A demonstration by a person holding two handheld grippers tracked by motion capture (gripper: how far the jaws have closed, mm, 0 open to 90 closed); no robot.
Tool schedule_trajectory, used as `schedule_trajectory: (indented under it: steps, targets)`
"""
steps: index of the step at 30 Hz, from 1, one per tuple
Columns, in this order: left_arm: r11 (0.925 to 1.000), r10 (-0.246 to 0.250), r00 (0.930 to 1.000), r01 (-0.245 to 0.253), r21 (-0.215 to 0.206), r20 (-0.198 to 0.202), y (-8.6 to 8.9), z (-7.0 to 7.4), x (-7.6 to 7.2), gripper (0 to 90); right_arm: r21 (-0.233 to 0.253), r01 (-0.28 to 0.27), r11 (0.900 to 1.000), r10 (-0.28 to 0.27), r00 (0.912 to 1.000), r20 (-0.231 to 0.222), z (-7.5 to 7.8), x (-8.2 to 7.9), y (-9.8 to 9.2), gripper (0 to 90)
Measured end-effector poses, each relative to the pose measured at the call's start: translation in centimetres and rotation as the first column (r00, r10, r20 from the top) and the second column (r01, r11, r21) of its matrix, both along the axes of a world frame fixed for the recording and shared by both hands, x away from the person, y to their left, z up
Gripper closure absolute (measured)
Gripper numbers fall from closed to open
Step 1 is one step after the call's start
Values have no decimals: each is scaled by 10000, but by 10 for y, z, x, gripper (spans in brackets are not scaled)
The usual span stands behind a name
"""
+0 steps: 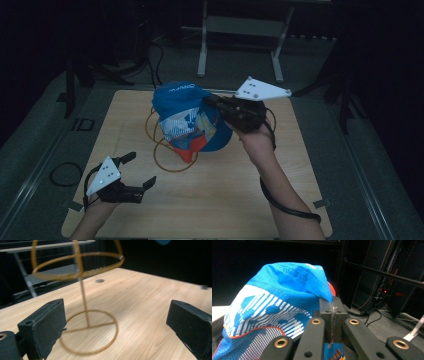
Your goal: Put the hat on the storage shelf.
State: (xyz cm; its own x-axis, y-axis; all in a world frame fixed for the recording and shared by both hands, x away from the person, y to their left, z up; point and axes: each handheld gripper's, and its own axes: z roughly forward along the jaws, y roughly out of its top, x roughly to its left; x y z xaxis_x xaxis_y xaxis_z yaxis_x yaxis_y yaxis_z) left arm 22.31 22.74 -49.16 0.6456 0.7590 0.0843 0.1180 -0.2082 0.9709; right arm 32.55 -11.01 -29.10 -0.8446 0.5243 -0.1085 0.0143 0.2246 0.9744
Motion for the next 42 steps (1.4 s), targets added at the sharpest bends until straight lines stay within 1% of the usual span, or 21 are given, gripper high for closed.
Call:
schedule_trajectory:
  steps: [1, 3, 7, 8, 10, 12, 13, 14, 16, 17, 19, 20, 22, 24, 25, 27, 29, 33, 35, 39, 42]
  targets:
    - [9995, 206, 9998, -206, 223, 23, 1, -6, -2, 29, -4, -73, 10000, 73, 9999, -88, 0, 3, 5, 898]
    - [9974, 556, 9982, -565, 447, 222, 3, -17, -5, 29, -35, -148, 9999, 147, 9996, -231, -1, 9, 16, 898]
    - [9923, 1143, 9931, -1154, 452, 257, 7, -35, -9, 29, -238, -193, 9995, 181, 9987, -472, -5, 22, 39, 898]
    - [9911, 1284, 9913, -1293, 304, 294, 8, -38, -9, 29, -257, -211, 9994, 195, 9981, -586, -5, 26, 44, 898]
    - [9899, 1417, 9899, -1417, 2, 39, 13, -43, -9, 29, -358, -261, 9990, 234, 9970, -739, -7, 33, 56, 897]
    - [9870, 1595, 9872, -1593, -217, 60, 17, -46, -9, 29, -543, -205, 9983, 162, 9967, -797, -9, 39, 68, 897]
    - [9863, 1625, 9867, -1623, -296, 34, 18, -46, -9, 29, -597, -193, 9980, 139, 9958, -907, -11, 43, 73, 897]
    - [9861, 1633, 9866, -1632, -321, 10, 20, -46, -10, 29, -668, -165, 9976, 99, 9951, -982, -13, 48, 78, 898]
    - [9851, 1672, 9859, -1671, -407, -10, 21, -48, -9, 29, -710, -199, 9973, 103, 9910, -1335, -18, 57, 86, 898]
    - [9852, 1652, 9862, -1653, -464, -53, 22, -48, -8, 29, -771, -187, 9969, 76, 9899, -1416, -22, 60, 89, 897]
    - [9858, 1585, 9872, -1591, -530, -156, 23, -50, -8, 30, -928, -175, 9955, 22, 9868, -1621, -28, 65, 95, 898]
    - [9856, 1619, 9867, -1624, -476, -161, 23, -51, -7, 29, -1003, -162, 9948, -9, 9858, -1681, -31, 67, 96, 897]
    - [9861, 1568, 9875, -1576, -519, -185, 23, -51, -7, 30, -1173, -114, 9930, -96, 9840, -1777, -38, 69, 99, 897]
    - [9859, 1598, 9869, -1607, -458, -217, 23, -52, -7, 29, -1214, -64, 9926, -170, 9815, -1908, -45, 72, 97, 897]
    - [9862, 1568, 9873, -1578, -503, -233, 24, -52, -7, 29, -1243, -53, 9922, -190, 9809, -1935, -48, 74, 96, 897]
    - [9854, 1602, 9867, -1614, -547, -259, 24, -53, -7, 29, -1200, -49, 9928, -211, 9765, -2145, -53, 76, 93, 896]
    - [9849, 1572, 9870, -1592, -675, -333, 25, -54, -7, 29, -1154, -41, 9933, -218, 9747, -2226, -57, 77, 89, 896]
    - [9847, 1575, 9861, -1608, -669, -520, 24, -57, -5, 30, -1094, -81, 9940, -183, 9710, -2383, -61, 76, 81, 893]
    - [9859, 1517, 9871, -1548, -640, -510, 23, -58, -5, 29, -989, -73, 9951, -172, 9694, -2450, -63, 76, 77, 893]
    - [9854, 1498, 9871, -1537, -738, -560, 22, -59, -5, 29, -943, -52, 9955, -173, 9715, -2363, -65, 71, 74, 894]
    - [9852, 1488, 9870, -1532, -772, -603, 23, -60, -5, 29, -997, -212, 9948, -28, 9720, -2350, -66, 68, 76, 893]
